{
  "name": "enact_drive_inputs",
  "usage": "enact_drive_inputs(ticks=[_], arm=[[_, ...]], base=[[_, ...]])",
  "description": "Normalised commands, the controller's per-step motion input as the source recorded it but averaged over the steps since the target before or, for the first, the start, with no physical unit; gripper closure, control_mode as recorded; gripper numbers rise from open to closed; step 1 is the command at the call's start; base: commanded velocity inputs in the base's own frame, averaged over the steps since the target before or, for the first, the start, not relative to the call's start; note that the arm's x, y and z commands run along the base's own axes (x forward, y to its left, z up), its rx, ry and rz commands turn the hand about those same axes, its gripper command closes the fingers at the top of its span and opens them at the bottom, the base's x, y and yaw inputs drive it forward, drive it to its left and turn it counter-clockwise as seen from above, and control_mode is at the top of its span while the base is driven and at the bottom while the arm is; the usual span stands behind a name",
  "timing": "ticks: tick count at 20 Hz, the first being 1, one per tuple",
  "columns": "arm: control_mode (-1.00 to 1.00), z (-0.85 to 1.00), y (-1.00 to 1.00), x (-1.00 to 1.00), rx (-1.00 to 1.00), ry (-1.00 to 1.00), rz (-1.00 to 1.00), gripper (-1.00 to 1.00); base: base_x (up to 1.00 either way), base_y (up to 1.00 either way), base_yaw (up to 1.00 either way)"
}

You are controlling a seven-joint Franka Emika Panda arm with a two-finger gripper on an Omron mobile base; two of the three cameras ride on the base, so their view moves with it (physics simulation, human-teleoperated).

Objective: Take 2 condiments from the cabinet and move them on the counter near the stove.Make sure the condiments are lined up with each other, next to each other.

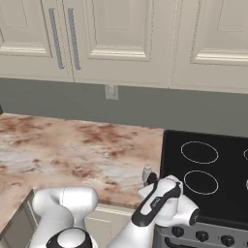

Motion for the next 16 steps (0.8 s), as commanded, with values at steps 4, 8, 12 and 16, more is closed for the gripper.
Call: enact_drive_inputs(ticks=[4, 8, 12, 16], arm=[[-1.0, -0.13, 0.0, 0.21, 0.0, 0.0, 0.0, 1.0], [-1.0, -0.14, 0.0, 0.16, 0.0, 0.0, 0.0, 1.0], [-1.0, -0.2, 0.0, 0.08, 0.0, 0.0, 0.0, 1.0], [-1.0, -0.26, 0.03, 0.06, 0.0, 0.0, 0.0, 1.0]], base=[[0.0, 0.0, 0.0], [0.0, 0.0, 0.0], [0.0, 0.0, 0.0], [0.0, 0.0, 0.0]])
